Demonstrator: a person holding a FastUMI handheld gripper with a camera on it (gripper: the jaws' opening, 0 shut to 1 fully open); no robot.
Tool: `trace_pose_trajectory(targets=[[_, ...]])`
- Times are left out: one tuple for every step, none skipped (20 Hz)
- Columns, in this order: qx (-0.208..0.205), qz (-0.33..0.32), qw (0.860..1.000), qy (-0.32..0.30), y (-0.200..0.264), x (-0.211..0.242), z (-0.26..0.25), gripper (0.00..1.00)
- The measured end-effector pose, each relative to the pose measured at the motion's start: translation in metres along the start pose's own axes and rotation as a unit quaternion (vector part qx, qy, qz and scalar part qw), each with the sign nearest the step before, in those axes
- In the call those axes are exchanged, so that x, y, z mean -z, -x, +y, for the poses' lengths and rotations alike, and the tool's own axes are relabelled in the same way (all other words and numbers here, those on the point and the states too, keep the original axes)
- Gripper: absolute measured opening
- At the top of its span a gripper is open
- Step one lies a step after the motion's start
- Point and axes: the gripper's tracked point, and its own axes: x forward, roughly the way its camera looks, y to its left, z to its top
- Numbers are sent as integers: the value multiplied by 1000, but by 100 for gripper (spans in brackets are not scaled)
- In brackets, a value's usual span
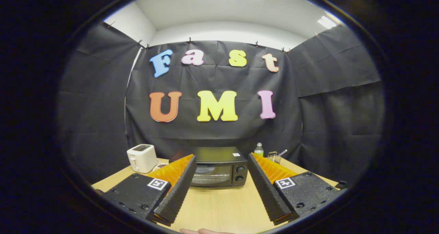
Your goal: Open the toaster oven, put the food inside, and close the toaster oven door.
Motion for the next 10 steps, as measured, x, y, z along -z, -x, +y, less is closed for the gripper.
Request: trace_pose_trajectory(targets=[[-7, 1, 1000, -12, 8, -4, -4, 98], [-12, 5, 1000, -24, 15, -8, -11, 98], [-11, 8, 999, -30, 22, -11, -19, 98], [-13, 7, 999, -33, 28, -15, -24, 98], [-16, 6, 999, -28, 34, -20, -25, 98], [-17, 4, 1000, -20, 40, -22, -29, 97], [-17, 0, 1000, -13, 47, -24, -32, 97], [-18, -6, 1000, -8, 53, -27, -33, 97], [-19, -9, 1000, -4, 59, -28, -34, 97], [-20, -8, 1000, 0, 65, -28, -35, 97]])
